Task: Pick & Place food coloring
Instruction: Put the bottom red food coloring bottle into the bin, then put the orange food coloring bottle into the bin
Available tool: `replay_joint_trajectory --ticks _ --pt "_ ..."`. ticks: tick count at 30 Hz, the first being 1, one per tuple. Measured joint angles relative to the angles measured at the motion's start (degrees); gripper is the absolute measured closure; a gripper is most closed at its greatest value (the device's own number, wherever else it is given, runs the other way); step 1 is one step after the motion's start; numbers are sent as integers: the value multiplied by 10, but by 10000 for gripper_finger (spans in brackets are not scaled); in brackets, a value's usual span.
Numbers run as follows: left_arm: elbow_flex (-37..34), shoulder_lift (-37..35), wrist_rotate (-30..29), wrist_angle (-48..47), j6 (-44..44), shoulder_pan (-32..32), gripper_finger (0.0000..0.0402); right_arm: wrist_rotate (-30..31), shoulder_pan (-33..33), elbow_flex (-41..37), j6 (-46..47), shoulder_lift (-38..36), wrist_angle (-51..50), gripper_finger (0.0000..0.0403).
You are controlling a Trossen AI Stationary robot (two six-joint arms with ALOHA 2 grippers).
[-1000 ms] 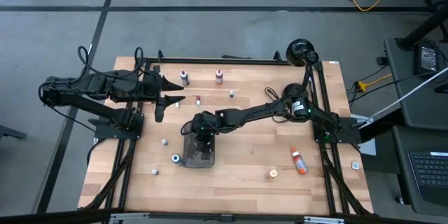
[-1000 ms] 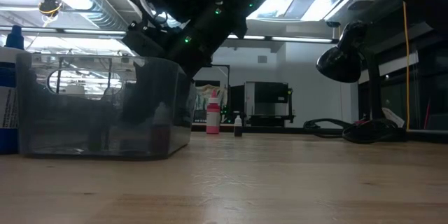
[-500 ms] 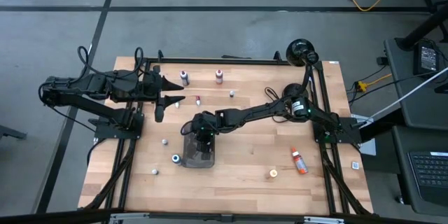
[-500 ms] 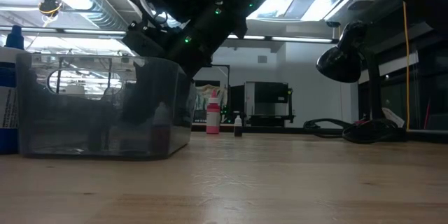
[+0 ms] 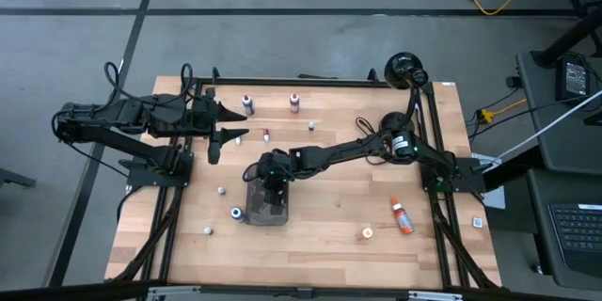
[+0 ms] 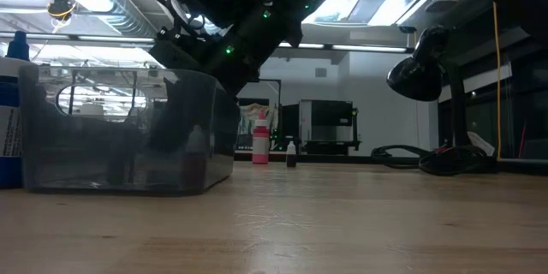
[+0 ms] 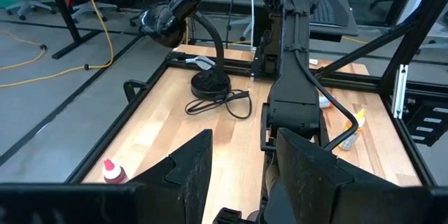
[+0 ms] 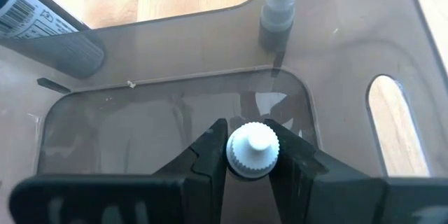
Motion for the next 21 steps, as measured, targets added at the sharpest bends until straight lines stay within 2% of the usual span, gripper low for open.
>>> replay_joint_trajectory --ticks 10,21 --pt "0 0 0 0 1 0 247 1 0 0 -16 0 0 308" --pt "0 0 0 -1 4 0 247 2 0 0 -18 0 1 239"
